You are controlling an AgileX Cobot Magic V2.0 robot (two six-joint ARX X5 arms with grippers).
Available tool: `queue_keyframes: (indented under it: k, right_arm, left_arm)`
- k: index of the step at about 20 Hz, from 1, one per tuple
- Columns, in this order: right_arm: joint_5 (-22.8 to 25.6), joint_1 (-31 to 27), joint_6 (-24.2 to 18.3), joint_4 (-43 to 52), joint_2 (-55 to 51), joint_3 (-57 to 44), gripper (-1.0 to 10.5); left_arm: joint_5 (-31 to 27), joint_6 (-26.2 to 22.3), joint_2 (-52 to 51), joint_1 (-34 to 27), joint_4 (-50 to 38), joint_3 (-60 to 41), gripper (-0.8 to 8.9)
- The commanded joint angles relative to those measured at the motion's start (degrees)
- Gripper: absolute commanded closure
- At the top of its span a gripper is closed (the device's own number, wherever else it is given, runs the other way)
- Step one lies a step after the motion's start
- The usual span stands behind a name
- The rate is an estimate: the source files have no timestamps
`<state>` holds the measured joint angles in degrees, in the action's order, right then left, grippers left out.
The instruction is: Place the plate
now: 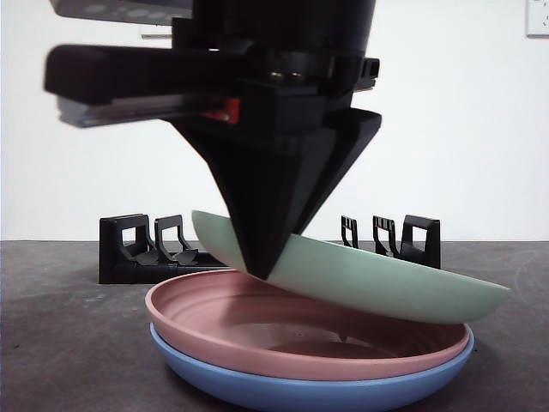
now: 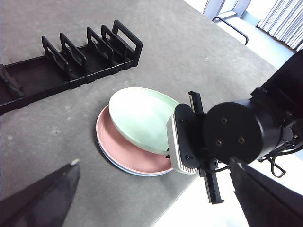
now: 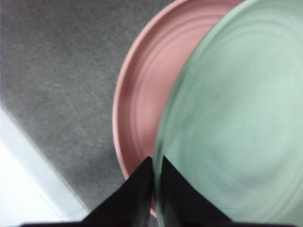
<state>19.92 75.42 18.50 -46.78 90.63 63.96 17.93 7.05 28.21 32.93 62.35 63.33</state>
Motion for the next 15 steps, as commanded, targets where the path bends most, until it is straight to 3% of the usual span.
queue_keyframes:
  k: [1,11,12,15]
  right_arm:
    - [0.3,1.2,0.8,1.9,1.5,0.9,9.4]
    - [0.1,3.1,0.5,3.5,1.7,0.9,9.4]
    - [0.1,3.1,0.6,3.4,1.7,0.9,9.1]
    - [0.2,3.1,1.4,3.8,1.7,0.9,6.8]
  left_arm:
    - [-0.1,-0.5,0.2,0.4,-0.6,1.1,3.14]
    - [-0.1,-0.3,0.2,0.4,-0.6,1.1,3.14]
    - [-0.1,-0.3,0.2,0.4,-0.6,1.1,3.14]
    - [-0.1,-0.3,0.2,0.4,-0.6,1.1,3.14]
